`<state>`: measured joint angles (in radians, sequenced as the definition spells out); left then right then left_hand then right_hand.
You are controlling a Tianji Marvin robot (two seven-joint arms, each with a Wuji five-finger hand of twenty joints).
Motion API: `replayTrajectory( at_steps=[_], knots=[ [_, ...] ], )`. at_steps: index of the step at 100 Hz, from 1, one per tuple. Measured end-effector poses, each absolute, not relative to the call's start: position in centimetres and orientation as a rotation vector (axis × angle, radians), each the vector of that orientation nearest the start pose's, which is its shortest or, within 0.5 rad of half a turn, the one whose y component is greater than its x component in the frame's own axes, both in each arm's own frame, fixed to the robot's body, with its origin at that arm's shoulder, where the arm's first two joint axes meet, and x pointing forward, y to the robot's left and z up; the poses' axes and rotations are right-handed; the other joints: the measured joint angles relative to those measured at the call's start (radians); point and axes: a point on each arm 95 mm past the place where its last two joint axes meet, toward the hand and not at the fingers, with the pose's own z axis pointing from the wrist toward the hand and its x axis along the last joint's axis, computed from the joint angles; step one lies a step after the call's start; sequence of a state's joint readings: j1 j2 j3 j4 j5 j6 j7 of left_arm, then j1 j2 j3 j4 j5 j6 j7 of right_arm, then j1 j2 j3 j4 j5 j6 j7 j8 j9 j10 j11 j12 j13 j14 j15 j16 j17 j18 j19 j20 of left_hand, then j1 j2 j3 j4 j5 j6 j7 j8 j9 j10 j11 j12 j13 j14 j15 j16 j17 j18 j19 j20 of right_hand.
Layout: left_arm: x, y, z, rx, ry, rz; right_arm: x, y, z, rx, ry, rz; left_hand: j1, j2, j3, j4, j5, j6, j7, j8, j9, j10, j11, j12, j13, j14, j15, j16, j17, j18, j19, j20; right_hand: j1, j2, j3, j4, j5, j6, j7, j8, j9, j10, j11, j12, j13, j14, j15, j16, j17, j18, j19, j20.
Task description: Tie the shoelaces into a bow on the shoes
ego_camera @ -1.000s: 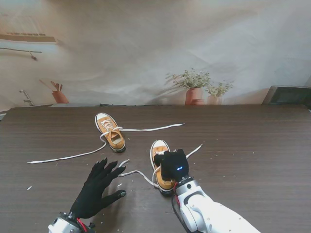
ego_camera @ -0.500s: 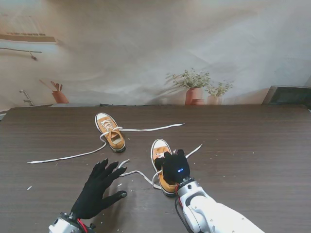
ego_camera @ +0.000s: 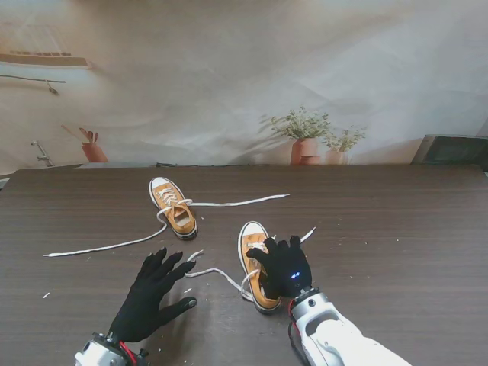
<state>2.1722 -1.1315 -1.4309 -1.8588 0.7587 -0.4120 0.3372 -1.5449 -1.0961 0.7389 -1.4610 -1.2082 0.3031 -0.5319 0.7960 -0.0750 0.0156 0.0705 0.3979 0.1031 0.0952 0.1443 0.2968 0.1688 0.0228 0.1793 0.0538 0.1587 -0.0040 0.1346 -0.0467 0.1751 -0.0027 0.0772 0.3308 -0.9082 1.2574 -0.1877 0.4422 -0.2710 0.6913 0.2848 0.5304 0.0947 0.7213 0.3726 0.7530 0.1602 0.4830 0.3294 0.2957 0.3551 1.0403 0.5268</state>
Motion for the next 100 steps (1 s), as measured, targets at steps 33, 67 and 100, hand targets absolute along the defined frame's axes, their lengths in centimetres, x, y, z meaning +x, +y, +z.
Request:
replayTrajectory(
  at_steps=[33, 67, 100],
  knots=[
    [23.9, 2.1, -35.1, -1.431, 1.183, -1.968, 28.9, 9.2, -36.3, 0.85, 1.348, 1.652, 0.0, 0.0, 0.0, 0.0, 0.026, 0.001, 0.011, 0.0, 0.01, 0.0, 0.0, 0.0, 0.011, 0.0, 0.002, 0.0, 0.0, 0.0, 0.0, 0.008, -0.06, 0.05, -0.056, -0.01, 0.0, 0.001, -0.005, -0.015, -0.005, 0.0, -0.085, -0.032, -0.036, 0.033, -0.159, -0.043, -0.049, -0.015, -0.107, -0.07],
    [24.8, 2.5, -36.4, -1.434, 1.223, -1.857, 27.8, 6.0, -34.4, 0.864, 1.177, 1.619, 0.006, 0.0, 0.0, 0.0, 0.026, 0.001, 0.011, 0.0, 0.01, 0.0, 0.0, 0.0, 0.023, 0.0, 0.005, 0.0, 0.0, 0.0, 0.0, 0.009, -0.057, 0.081, -0.073, -0.01, 0.069, 0.003, 0.0, -0.015, 0.069, 0.0, -0.107, -0.037, -0.021, 0.036, -0.158, -0.043, -0.038, -0.015, -0.107, -0.081],
    [24.5, 1.2, -37.0, -1.44, 1.272, -1.845, 29.4, 4.7, -38.3, 0.898, 1.276, 1.487, 0.006, 0.0, 0.0, 0.0, 0.026, 0.001, 0.011, 0.0, 0.01, 0.0, 0.0, 0.001, 0.023, 0.0, 0.005, 0.0, 0.0, 0.0, 0.0, 0.013, -0.019, 0.016, -0.07, -0.01, 0.15, 0.022, 0.051, 0.088, 0.079, 0.003, 0.082, 0.031, 0.002, 0.025, -0.105, -0.027, -0.009, -0.015, -0.07, -0.081]
  ],
)
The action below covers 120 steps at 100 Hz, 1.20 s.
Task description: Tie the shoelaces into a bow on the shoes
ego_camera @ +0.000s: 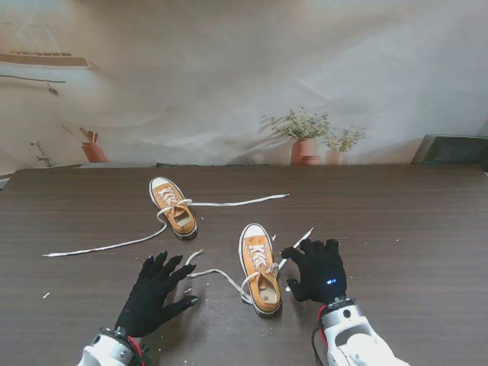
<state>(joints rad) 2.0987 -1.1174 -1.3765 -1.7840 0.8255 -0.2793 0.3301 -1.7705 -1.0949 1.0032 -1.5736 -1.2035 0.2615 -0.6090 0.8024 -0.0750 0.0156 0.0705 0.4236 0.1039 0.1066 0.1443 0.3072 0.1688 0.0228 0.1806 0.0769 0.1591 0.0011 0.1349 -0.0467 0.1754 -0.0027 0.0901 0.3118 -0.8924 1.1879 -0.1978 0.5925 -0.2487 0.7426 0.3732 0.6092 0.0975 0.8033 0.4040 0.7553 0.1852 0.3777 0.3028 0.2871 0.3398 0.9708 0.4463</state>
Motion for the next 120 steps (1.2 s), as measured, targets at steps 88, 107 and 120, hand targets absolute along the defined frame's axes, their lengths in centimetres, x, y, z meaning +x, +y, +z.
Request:
replayTrajectory(
  at_steps=[88, 107, 120],
  knots=[
    [24.3, 0.5, -37.1, -1.453, 1.291, -1.886, 34.2, 7.7, -41.7, 0.909, 1.337, 1.571, 0.0, 0.0, 0.0, 0.0, 0.0, 0.0, 0.0, 0.0, 0.0, 0.0, 0.0, 0.0, 0.0, 0.0, 0.0, 0.0, 0.0, 0.0, 0.0, 0.007, 0.178, 0.033, 0.054, -0.109, 0.063, -0.018, 0.271, 0.008, 0.023, -0.002, 0.037, 0.01, 0.028, -0.004, 0.063, 0.009, 0.037, 0.0, 0.05, 0.0],
    [24.3, 0.6, -37.0, -1.45, 1.289, -1.888, 34.5, 8.1, -41.7, 0.936, 1.333, 1.589, 0.0, 0.0, 0.0, 0.0, 0.0, 0.0, 0.0, 0.0, 0.0, 0.0, 0.0, 0.001, 0.0, 0.0, 0.0, 0.0, 0.0, 0.0, 0.0, 0.007, 0.186, 0.037, 0.054, -0.116, 0.112, -0.022, 0.303, 0.008, 0.051, -0.002, 0.037, 0.01, 0.051, -0.004, 0.072, 0.009, 0.038, 0.0, 0.06, 0.0],
    [24.3, 0.6, -37.0, -1.45, 1.289, -1.89, 34.6, 8.3, -41.7, 0.94, 1.338, 1.595, 0.0, 0.0, 0.0, 0.0, 0.0, 0.0, 0.0, 0.0, 0.0, 0.0, 0.0, 0.001, 0.0, 0.0, 0.0, 0.0, 0.0, 0.0, 0.0, 0.007, 0.186, 0.036, 0.048, -0.118, 0.135, -0.022, 0.311, 0.008, 0.063, -0.002, 0.036, 0.01, 0.051, -0.004, 0.072, 0.009, 0.038, 0.001, 0.06, 0.0]
  ],
)
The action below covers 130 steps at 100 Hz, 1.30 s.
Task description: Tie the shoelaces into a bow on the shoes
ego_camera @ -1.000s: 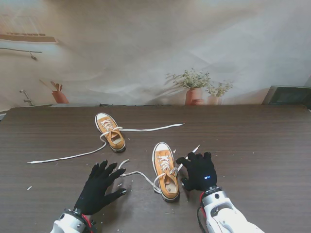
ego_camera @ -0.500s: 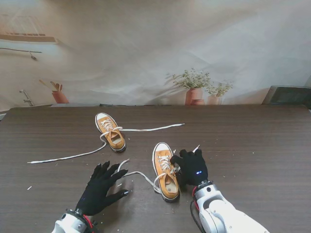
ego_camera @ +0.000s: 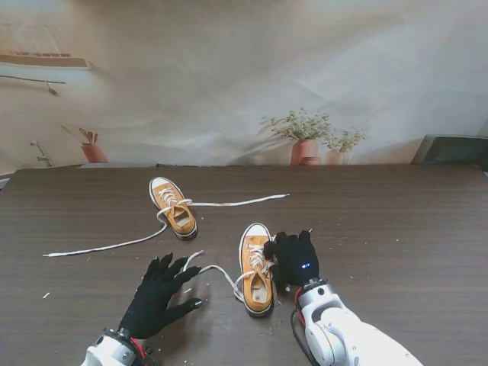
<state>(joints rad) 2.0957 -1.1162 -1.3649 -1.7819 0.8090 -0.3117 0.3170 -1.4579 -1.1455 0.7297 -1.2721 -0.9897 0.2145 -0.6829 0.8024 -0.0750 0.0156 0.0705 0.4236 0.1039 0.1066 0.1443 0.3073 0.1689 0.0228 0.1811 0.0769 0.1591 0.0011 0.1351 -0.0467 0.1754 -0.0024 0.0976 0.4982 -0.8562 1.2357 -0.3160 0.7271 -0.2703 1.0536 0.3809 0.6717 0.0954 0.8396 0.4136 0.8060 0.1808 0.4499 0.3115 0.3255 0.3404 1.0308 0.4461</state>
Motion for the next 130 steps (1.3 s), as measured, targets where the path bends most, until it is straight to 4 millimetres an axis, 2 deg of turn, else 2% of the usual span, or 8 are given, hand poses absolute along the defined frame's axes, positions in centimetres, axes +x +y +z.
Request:
replayTrajectory(
  at_steps=[13, 24, 31, 51, 58, 73, 93, 130],
  knots=[
    [24.3, 0.6, -37.1, -1.451, 1.29, -1.889, 34.4, 8.6, -41.4, 0.932, 1.341, 1.601, 0.0, 0.0, 0.0, 0.0, 0.0, 0.0, 0.0, 0.0, 0.0, 0.0, 0.0, 0.0, 0.0, 0.0, 0.0, 0.0, 0.0, 0.0, 0.0, 0.0, 0.005, 0.015, -0.006, 0.0, 0.052, 0.0, -0.006, -0.017, 0.022, 0.0, 0.0, -0.001, 0.0, 0.0, 0.0, 0.0, 0.0, 0.007, 0.0, 0.0],
    [24.3, 0.6, -37.1, -1.452, 1.29, -1.889, 34.0, 8.8, -41.1, 0.915, 1.33, 1.622, 0.0, 0.0, 0.0, 0.0, 0.0, 0.0, 0.0, 0.0, 0.0, 0.0, 0.0, 0.0, 0.0, 0.0, 0.0, 0.0, 0.0, 0.0, 0.0, 0.0, 0.013, 0.114, 0.007, 0.006, 0.106, 0.0, -0.001, 0.057, 0.05, 0.0, 0.006, 0.0, 0.002, 0.0, 0.0, 0.0, 0.0, 0.008, 0.002, 0.0],
    [24.2, 0.6, -37.1, -1.452, 1.29, -1.889, 33.7, 8.9, -41.0, 0.9, 1.301, 1.647, 0.0, 0.0, 0.0, 0.0, 0.0, 0.0, 0.0, 0.0, 0.0, 0.0, 0.0, 0.0, 0.0, 0.0, 0.0, 0.0, 0.0, 0.0, 0.0, 0.0, 0.011, 0.13, -0.005, 0.007, 0.107, 0.013, 0.002, 0.082, 0.051, 0.0, 0.001, 0.0, 0.002, 0.0, 0.005, 0.0, 0.0, 0.008, 0.002, 0.0],
    [24.2, 0.6, -37.1, -1.453, 1.292, -1.892, 33.4, 9.1, -41.1, 0.903, 1.241, 1.693, 0.0, 0.0, 0.0, 0.0, 0.0, 0.0, 0.0, 0.0, 0.0, 0.0, 0.0, 0.0, 0.0, 0.0, 0.0, 0.0, 0.0, 0.0, 0.0, 0.0, 0.047, 0.189, -0.042, -0.002, 0.085, 0.026, 0.0, 0.024, 0.062, 0.0, 0.004, 0.0, 0.027, 0.002, 0.033, 0.001, 0.0, 0.01, 0.023, 0.0],
    [24.2, 0.5, -37.1, -1.454, 1.294, -1.894, 33.4, 9.2, -41.2, 0.911, 1.244, 1.694, 0.0, 0.0, 0.0, 0.0, 0.0, 0.0, 0.0, 0.0, 0.0, 0.0, 0.0, 0.0, 0.0, 0.0, 0.0, 0.0, 0.0, 0.0, 0.0, 0.0, 0.049, 0.2, -0.053, -0.002, 0.085, 0.027, 0.0, 0.03, 0.062, 0.0, 0.004, 0.0, 0.027, 0.002, 0.038, 0.001, 0.0, 0.01, 0.023, 0.0],
    [24.2, 0.5, -37.1, -1.457, 1.295, -1.896, 33.4, 9.2, -41.1, 0.93, 1.256, 1.685, 0.0, 0.0, 0.0, 0.0, 0.0, 0.0, 0.0, 0.0, 0.0, 0.0, 0.0, 0.0, 0.0, 0.0, 0.0, 0.0, 0.0, 0.0, 0.0, 0.0, 0.086, 0.247, -0.063, -0.002, 0.05, 0.131, 0.012, 0.144, 0.063, 0.002, 0.027, -0.001, 0.027, 0.004, 0.039, 0.001, -0.017, 0.01, 0.023, 0.0],
    [24.1, 0.5, -37.1, -1.458, 1.296, -1.899, 32.9, 8.8, -40.0, 1.011, 1.147, 1.751, 0.0, 0.0, 0.0, 0.0, 0.0, 0.0, 0.0, 0.0, 0.0, 0.0, 0.0, 0.0, 0.0, 0.0, 0.0, 0.0, 0.0, 0.0, 0.0, 0.0, 0.1, 0.263, -0.072, -0.002, 0.039, 0.174, 0.025, 0.168, 0.084, 0.015, 0.044, -0.012, 0.012, 0.028, 0.037, 0.001, -0.052, 0.021, 0.003, -0.001],
    [24.0, 0.5, -37.1, -1.456, 1.295, -1.905, 31.4, 9.0, -37.8, 1.235, 0.883, 2.019, 0.0, 0.0, 0.0, 0.0, 0.0, 0.0, 0.0, 0.0, 0.0, 0.0, 0.0, 0.004, 0.0, 0.0, 0.0, 0.0, 0.0, 0.0, 0.0, 0.0, 0.104, 0.251, -0.067, -0.001, 0.041, 0.174, 0.028, 0.168, 0.228, 0.046, -0.152, -0.068, 0.033, 0.053, -0.05, -0.015, -0.052, 0.033, -0.026, -0.036]
  ],
)
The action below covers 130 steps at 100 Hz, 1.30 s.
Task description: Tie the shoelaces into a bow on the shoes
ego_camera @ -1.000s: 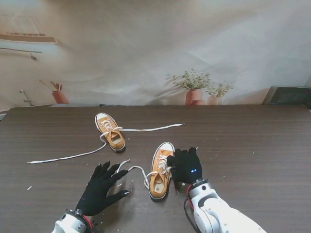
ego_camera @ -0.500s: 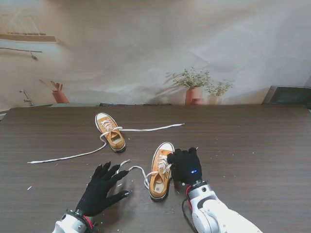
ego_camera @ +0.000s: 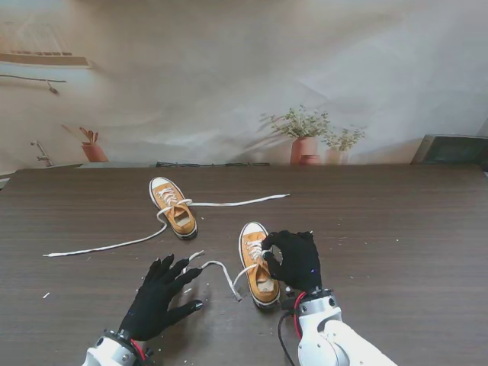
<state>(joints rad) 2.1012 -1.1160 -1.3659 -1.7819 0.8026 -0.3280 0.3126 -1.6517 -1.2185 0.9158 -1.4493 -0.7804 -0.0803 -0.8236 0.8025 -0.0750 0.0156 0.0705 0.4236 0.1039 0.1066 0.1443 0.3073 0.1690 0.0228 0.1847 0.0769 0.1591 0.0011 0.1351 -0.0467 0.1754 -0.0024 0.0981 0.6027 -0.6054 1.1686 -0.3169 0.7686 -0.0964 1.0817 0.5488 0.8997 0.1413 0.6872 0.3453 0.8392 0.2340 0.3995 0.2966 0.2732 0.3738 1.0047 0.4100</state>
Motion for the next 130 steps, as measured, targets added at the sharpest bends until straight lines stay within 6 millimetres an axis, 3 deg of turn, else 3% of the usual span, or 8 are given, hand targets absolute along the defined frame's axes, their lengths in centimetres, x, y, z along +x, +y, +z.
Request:
replayTrajectory(
  at_steps=[13, 30, 55, 94, 112, 130],
  knots=[
    [24.01, 0.48, -37.15, -1.46, 1.295, -1.907, 31.06, 9.04, -37.34, 1.247, 0.84, 2.039, 0.0, 0.0, 0.0, 0.0, 0.0, 0.0, 0.0, 0.0, 0.0, 0.0, 0.0, 0.002, 0.0, 0.0, 0.0, 0.0, 0.0, 0.0, 0.0, 0.0, 0.001, -0.016, 0.012, 0.0, 0.009, 0.002, 0.0, 0.0, 0.154, 0.002, -0.074, -0.035, 0.072, 0.001, -0.016, -0.01, 0.031, 0.002, -0.001, -0.023],
    [23.96, 0.45, -37.18, -1.462, 1.298, -1.908, 30.92, 9.1, -37.28, 1.317, 0.777, 2.079, 0.0, 0.0, 0.0, 0.0, 0.0, 0.0, 0.0, 0.0, 0.0, 0.0, 0.0, 0.002, 0.0, 0.0, 0.0, 0.0, 0.0, 0.0, 0.0, 0.0, 0.001, -0.026, 0.025, 0.0, 0.011, 0.009, 0.0, 0.0, 0.33, -0.009, -0.079, -0.047, 0.212, 0.0, -0.01, -0.01, 0.087, 0.012, 0.018, -0.029],
    [23.9, 0.44, -37.23, -1.466, 1.301, -1.908, 31.18, 9.32, -37.45, 1.428, 0.722, 2.085, 0.0, 0.0, 0.0, 0.0, 0.0, 0.0, 0.0, 0.0, 0.0, 0.0, 0.0, 0.002, 0.0, 0.0, 0.0, 0.0, 0.0, 0.0, 0.0, 0.0, 0.012, -0.034, 0.047, 0.003, 0.011, 0.052, 0.02, -0.003, 0.428, -0.053, 0.143, -0.017, 0.356, -0.015, 0.095, 0.063, 0.167, 0.014, 0.085, -0.03],
    [23.87, 0.39, -37.27, -1.469, 1.306, -1.908, 31.01, 9.73, -37.1, 1.686, 0.584, 2.108, 0.0, 0.0, 0.0, 0.0, 0.0, 0.0, 0.0, 0.0, 0.0, 0.0, 0.0, 0.002, 0.0, 0.0, 0.0, 0.0, 0.0, 0.0, 0.0, 0.0, 0.027, -0.037, 0.046, 0.004, 0.011, 0.095, 0.033, -0.018, 0.45, -0.063, 0.282, 0.054, 0.429, -0.024, 0.261, 0.128, 0.244, 0.011, 0.131, -0.006],
    [23.85, 0.32, -37.29, -1.47, 1.308, -1.908, 30.92, 9.85, -36.98, 1.79, 0.507, 2.105, 0.0, 0.0, 0.0, 0.0, 0.024, 0.0, 0.004, 0.0, 0.0, 0.0, 0.0, 0.002, 0.0, 0.0, 0.0, 0.0, 0.0, 0.0, 0.0, 0.0, 0.032, -0.038, 0.046, 0.004, 0.012, 0.106, 0.034, -0.027, 0.482, -0.08, 0.34, 0.082, 0.431, -0.024, 0.422, 0.164, 0.304, 0.003, 0.157, -0.001],
    [23.8, 0.19, -37.34, -1.473, 1.312, -1.91, 30.75, 9.84, -36.76, 1.881, 0.434, 2.095, 0.0, 0.0, 0.0, 0.0, 0.024, 0.0, 0.004, 0.0, 0.0, 0.0, 0.0, 0.002, 0.0, 0.0, 0.0, 0.0, 0.0, 0.0, 0.0, 0.0, 0.038, -0.049, 0.046, 0.004, 0.023, 0.131, 0.036, -0.038, 0.492, -0.083, 0.392, 0.121, 0.432, -0.036, 0.735, 0.243, 0.532, 0.021, 0.237, -0.001]
  ],
)
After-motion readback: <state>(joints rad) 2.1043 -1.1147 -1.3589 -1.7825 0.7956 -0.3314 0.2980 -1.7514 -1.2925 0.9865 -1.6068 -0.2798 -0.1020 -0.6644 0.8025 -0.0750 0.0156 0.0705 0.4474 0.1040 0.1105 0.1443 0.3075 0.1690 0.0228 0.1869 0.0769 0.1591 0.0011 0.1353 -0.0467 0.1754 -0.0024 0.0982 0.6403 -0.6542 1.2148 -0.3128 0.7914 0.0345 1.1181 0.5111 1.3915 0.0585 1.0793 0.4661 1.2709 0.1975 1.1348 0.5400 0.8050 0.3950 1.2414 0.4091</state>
